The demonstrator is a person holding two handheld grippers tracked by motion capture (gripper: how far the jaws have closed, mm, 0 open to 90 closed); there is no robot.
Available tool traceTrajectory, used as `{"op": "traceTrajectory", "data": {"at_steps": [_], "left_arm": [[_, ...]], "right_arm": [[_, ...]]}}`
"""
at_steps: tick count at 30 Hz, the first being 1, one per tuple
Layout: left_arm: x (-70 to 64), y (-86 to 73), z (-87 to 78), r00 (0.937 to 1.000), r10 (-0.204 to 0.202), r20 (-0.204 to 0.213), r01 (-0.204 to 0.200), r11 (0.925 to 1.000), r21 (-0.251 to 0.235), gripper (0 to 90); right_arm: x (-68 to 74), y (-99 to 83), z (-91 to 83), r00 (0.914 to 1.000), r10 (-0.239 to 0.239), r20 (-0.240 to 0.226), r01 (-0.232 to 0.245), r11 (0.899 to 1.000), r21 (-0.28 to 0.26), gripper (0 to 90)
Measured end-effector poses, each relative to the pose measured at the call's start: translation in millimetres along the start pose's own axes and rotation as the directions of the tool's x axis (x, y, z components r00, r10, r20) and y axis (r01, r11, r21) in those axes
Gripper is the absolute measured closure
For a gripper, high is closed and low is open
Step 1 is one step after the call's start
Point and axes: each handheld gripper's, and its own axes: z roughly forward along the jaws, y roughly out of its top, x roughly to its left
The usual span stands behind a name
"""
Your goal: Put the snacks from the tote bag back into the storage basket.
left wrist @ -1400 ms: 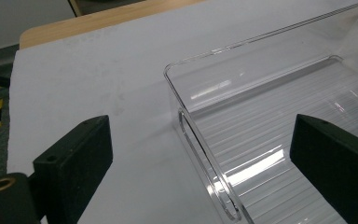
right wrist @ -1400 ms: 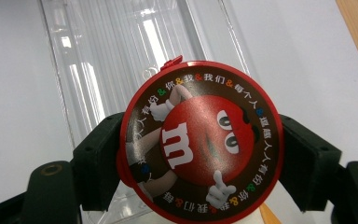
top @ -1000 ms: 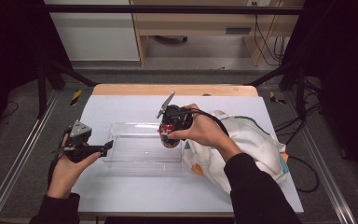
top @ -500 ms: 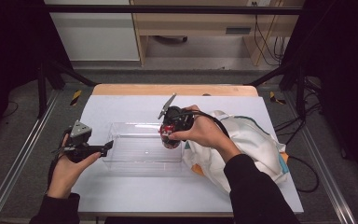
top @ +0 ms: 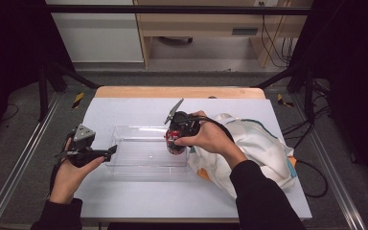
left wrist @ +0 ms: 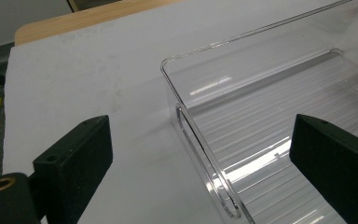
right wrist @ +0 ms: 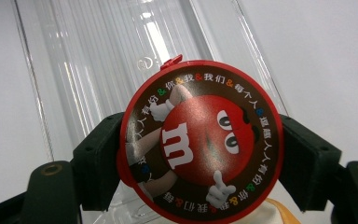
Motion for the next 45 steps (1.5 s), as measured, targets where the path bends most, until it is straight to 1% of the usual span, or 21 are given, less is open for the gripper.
{"op": "traceTrajectory", "data": {"at_steps": [4,6,10,12,18,22,24,25,27,28,29,30,31,37,38,43,44,45], "left_arm": [[0.1,0.0,0.0,1.0000,0.000,0.000,0.000,1.0000,0.000,6.0],[0.3,0.0,-0.2,1.0000,0.004,0.001,-0.004,1.0000,0.004,6.0],[-0.2,0.1,0.0,1.0000,0.005,0.002,-0.005,1.0000,0.004,6.0],[-0.5,0.1,0.1,1.0000,0.002,0.002,-0.002,1.0000,0.004,6.0],[-1.0,0.1,0.4,1.0000,0.002,0.004,-0.002,1.0000,0.006,6.0],[-0.7,0.0,0.2,1.0000,0.003,0.003,-0.003,1.0000,0.004,6.0],[-0.6,0.0,0.1,1.0000,0.003,0.003,-0.003,1.0000,0.005,6.0],[-0.7,0.0,0.1,1.0000,0.003,0.003,-0.003,1.0000,0.005,6.0],[-1.0,0.1,0.1,1.0000,0.004,0.003,-0.004,1.0000,0.006,6.0],[-1.1,0.1,0.2,1.0000,0.004,0.004,-0.004,1.0000,0.006,6.0],[-1.3,0.1,0.5,1.0000,0.004,0.004,-0.005,1.0000,0.004,6.0],[-1.4,0.0,0.7,1.0000,0.004,0.004,-0.004,1.0000,0.003,6.0],[-1.4,-0.1,0.8,1.0000,0.005,0.004,-0.005,1.0000,0.004,6.0],[-0.9,-0.1,0.6,1.0000,0.005,0.003,-0.005,1.0000,0.006,6.0],[-1.0,-0.1,0.7,1.0000,0.005,0.004,-0.005,1.0000,0.007,6.0],[-1.4,-0.4,1.3,1.0000,0.006,0.004,-0.006,1.0000,0.007,6.0],[-1.4,-0.4,1.3,1.0000,0.006,0.004,-0.006,1.0000,0.007,6.0],[-1.3,-0.4,1.3,1.0000,0.006,0.004,-0.006,1.0000,0.007,6.0]], "right_arm": [[0.3,-0.3,0.7,1.0000,0.007,0.004,-0.007,1.000,-0.002,25.4],[0.0,-0.4,1.5,1.0000,-0.003,0.005,0.003,1.000,-0.004,25.4],[0.3,-1.3,3.9,0.9999,0.008,0.009,-0.008,1.000,-0.001,25.4],[0.0,-1.7,5.4,0.9999,0.004,0.011,-0.004,1.000,-0.006,25.4],[0.5,-1.3,9.0,0.9999,-0.003,0.013,0.003,1.000,0.003,25.4],[0.6,-1.7,11.0,0.9999,0.000,0.012,0.000,1.000,0.007,25.4],[0.2,-2.2,12.2,0.9999,-0.007,0.012,0.007,1.000,0.007,25.4],[0.8,-1.9,12.5,0.9999,0.004,0.012,-0.004,1.000,0.012,25.4],[0.5,-2.6,13.9,0.9999,-0.004,0.012,0.004,1.000,0.006,25.4],[1.2,-2.4,14.4,0.9999,0.005,0.012,-0.005,1.000,0.011,25.4],[1.1,-2.7,14.8,0.9999,-0.001,0.010,0.001,1.000,0.014,25.4],[1.5,-2.9,15.4,0.9999,0.003,0.010,-0.003,1.000,0.016,25.4],[1.2,-3.4,16.5,0.9999,-0.005,0.010,0.004,1.000,0.010,25.4],[1.9,-3.7,18.4,1.0000,-0.002,0.008,0.002,1.000,0.013,25.4],[1.3,-3.8,18.6,0.9999,-0.010,0.008,0.010,1.000,0.010,25.4],[1.9,-4.0,19.1,0.9999,-0.004,0.010,0.004,1.000,0.013,25.4],[1.5,-4.3,19.4,0.9999,-0.011,0.009,0.011,1.000,0.011,25.4],[2.0,-4.2,19.5,0.9999,-0.005,0.009,0.005,1.000,0.017,25.4]]}}
